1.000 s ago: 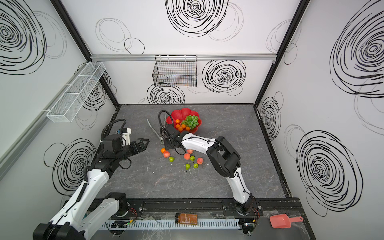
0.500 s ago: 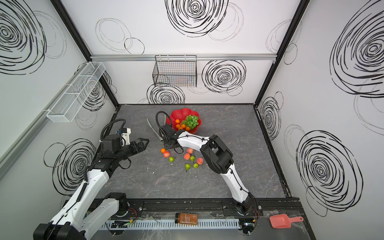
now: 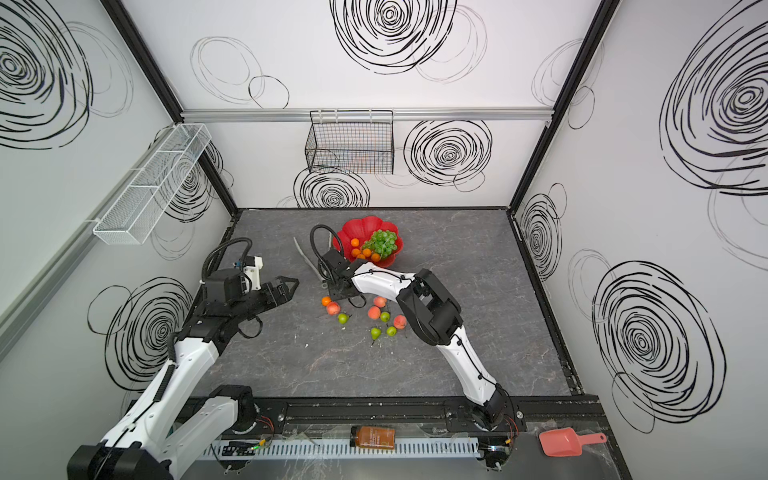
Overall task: Place and organize the fake fruits in the fruit bowl
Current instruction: 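Grasp an orange tomato near the tongs with the right gripper, then lift and carry the tomato over the red bowl with the right gripper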
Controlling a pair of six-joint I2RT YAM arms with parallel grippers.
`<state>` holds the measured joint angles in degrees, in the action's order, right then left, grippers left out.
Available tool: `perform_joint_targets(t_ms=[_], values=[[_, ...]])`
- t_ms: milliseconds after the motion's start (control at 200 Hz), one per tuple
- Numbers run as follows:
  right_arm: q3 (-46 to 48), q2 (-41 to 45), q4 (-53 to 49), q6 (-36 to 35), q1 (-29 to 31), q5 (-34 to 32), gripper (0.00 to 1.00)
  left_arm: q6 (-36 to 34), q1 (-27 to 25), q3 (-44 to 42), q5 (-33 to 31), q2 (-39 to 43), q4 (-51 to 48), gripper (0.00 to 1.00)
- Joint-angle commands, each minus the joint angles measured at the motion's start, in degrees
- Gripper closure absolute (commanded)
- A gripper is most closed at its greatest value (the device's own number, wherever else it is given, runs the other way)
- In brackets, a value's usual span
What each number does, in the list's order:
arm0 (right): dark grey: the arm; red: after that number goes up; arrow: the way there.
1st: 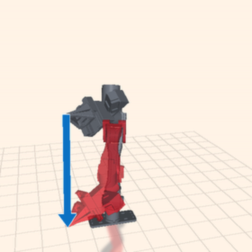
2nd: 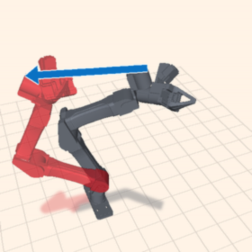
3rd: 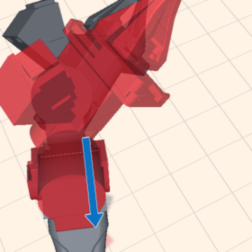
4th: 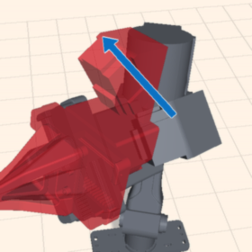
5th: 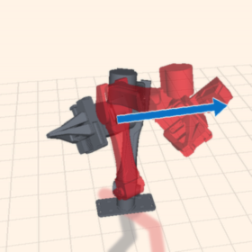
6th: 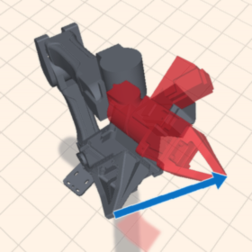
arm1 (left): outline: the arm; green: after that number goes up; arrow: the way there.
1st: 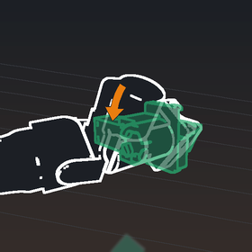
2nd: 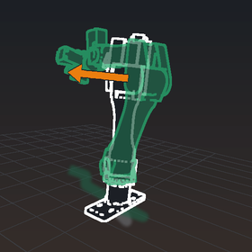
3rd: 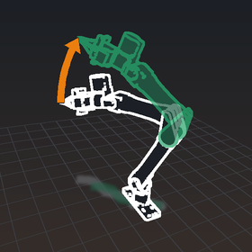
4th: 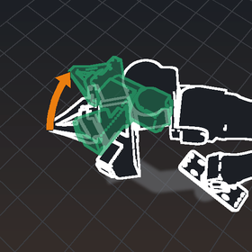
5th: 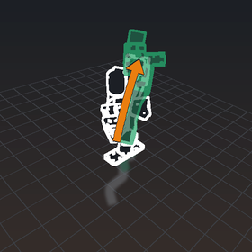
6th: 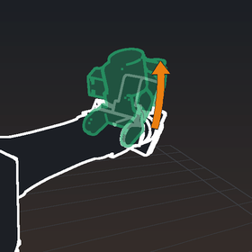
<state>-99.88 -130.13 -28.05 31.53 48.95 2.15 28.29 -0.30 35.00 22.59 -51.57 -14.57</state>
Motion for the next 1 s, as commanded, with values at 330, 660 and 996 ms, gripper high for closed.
perform_joint_targets(t_ms=[330,660,996], values=[[0.9,1.54,-0.64,-0.11,0.08,-0.58,0.6,-0.59,0.29,-0.46,0.7,-0.71,2.26,0.04],[6.96,8.44,2.02,-0.33,-0.53,0.11,0.62,0.93,-3.3,1.86,-0.83,-1.51,1.79,0.04],[12.28,16.49,3.22,-0.39,-2.82,0.04,0.63,2.93,-11.39,6.75,-5.51,-5.81,3.88,0.04]])
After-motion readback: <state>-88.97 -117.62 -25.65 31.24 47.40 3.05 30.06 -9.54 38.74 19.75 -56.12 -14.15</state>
